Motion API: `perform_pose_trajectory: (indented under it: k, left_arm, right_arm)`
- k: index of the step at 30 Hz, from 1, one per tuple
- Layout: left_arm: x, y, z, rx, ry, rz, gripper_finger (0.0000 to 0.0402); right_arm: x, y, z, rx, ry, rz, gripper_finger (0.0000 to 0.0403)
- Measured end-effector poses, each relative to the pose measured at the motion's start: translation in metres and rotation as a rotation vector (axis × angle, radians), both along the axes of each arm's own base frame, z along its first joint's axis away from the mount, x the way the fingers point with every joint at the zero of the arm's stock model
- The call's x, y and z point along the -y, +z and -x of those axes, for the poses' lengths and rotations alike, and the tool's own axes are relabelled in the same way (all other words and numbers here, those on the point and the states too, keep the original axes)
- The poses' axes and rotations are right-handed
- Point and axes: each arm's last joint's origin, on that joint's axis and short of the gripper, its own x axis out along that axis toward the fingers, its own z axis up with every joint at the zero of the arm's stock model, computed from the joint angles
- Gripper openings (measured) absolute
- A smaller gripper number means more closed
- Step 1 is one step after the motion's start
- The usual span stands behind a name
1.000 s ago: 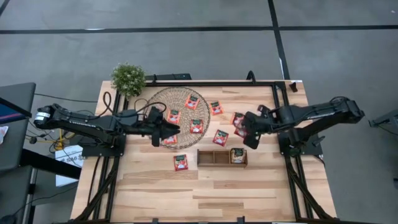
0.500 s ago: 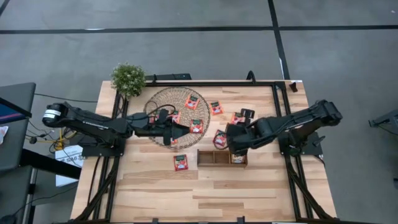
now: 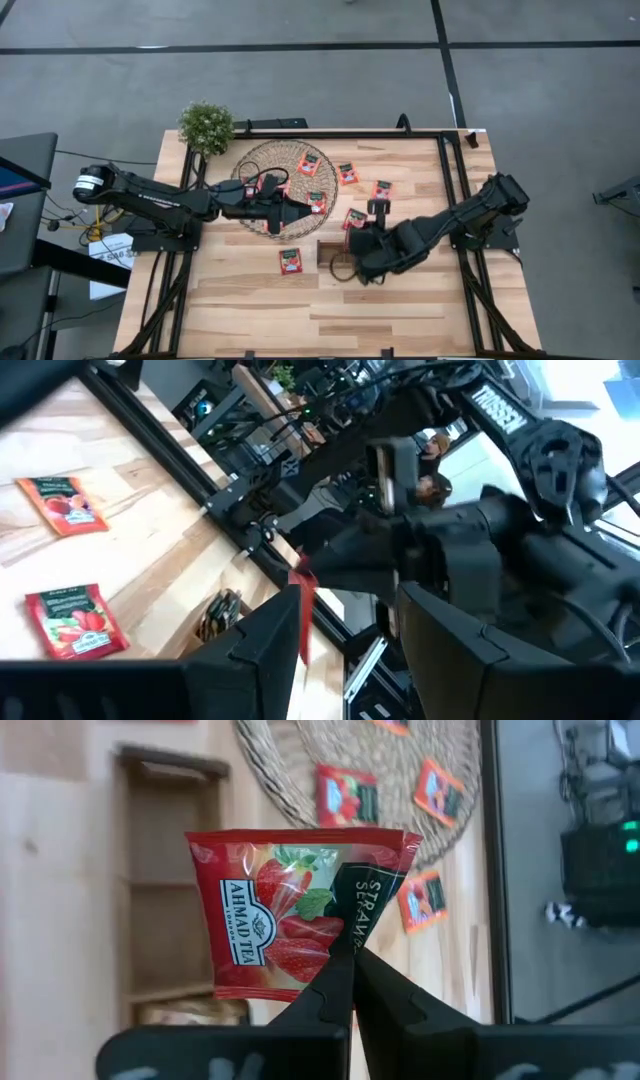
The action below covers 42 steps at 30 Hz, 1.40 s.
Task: Pick & Place Tea
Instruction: Put the red tea bag into the middle slot of the wooden organizer
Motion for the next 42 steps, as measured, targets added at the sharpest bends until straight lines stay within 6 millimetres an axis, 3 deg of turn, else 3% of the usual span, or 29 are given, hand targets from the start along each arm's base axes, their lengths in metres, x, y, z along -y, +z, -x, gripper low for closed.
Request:
perform_pose_trajectory:
  k: [7,15,20,31,38,42]
  left_arm:
    - [0.002,-0.004,0.000,-0.045,-0.059,-0.008,0.0158]
    - [0.007,-0.008,0.001,-0.080,-0.259,-0.060,0.0158]
    - [0.007,-0.004,0.007,-0.084,-0.250,-0.097,0.0158]
    - [0.002,0.006,0.057,-0.303,-0.071,-0.134,0.0158]
    - [0.003,0.017,0.091,-0.327,0.002,-0.131,0.0158]
    - [0.004,0.020,0.106,-0.335,0.020,-0.140,0.0158]
  right_arm:
    - [-0.022,-0.003,-0.006,0.062,-0.069,-0.041,0.0000]
    - [-0.042,-0.049,-0.016,-0.024,-0.173,0.002,0.0000]
    - [-0.045,-0.070,-0.021,-0.054,-0.255,0.031,0.0000]
    - [-0.036,-0.088,-0.028,-0.122,-0.308,0.102,0.0000]
    - [-0.029,-0.111,-0.036,-0.203,-0.332,0.139,0.0000]
    - [-0.027,-0.113,-0.036,-0.228,-0.350,0.152,0.0000]
